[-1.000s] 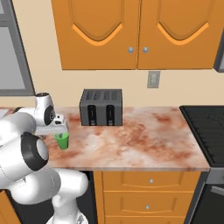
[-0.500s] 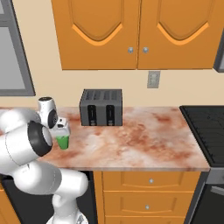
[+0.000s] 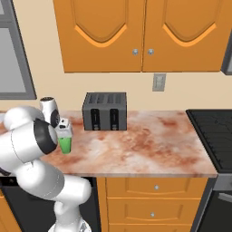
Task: Place the pitcher and cup on the dining counter for serving.
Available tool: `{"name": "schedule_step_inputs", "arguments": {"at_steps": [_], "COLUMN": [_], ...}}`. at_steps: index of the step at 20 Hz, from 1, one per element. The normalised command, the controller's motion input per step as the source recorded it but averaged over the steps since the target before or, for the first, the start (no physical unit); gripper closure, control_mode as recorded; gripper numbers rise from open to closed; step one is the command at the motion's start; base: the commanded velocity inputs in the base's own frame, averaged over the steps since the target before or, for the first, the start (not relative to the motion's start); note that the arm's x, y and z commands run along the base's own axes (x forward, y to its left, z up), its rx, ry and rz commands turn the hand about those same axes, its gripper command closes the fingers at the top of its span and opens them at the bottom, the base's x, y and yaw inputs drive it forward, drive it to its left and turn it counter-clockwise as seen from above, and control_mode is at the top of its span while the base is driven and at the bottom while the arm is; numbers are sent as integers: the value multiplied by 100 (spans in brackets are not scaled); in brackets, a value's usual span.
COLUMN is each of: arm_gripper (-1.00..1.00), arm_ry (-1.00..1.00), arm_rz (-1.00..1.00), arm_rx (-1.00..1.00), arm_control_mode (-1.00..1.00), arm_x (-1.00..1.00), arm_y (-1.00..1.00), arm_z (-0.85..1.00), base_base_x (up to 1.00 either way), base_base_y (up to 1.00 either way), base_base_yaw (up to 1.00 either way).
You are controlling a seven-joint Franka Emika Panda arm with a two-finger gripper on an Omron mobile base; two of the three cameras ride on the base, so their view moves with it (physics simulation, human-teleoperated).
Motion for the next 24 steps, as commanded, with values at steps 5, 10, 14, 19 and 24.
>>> {"name": "schedule_step_inputs", "arguments": {"at_steps": [5,10,14,19,24], "arm_gripper": [100,100,100,100,100], "arm_ry": [0,-1,-13,-11,-11], "arm_rz": [0,0,0,0,0], "arm_rx": [0,0,0,0,0], "arm_control_mode": [-100,-100,-100,-100,-100], "arm_x": [0,0,-8,-13,-33], "arm_y": [0,0,0,0,-3], "arm_z": [0,1,26,61,84], "base_base_x": [0,0,0,0,0], "base_base_y": [0,0,0,0,0], "base_base_yaw": [0,0,0,0,0]}}
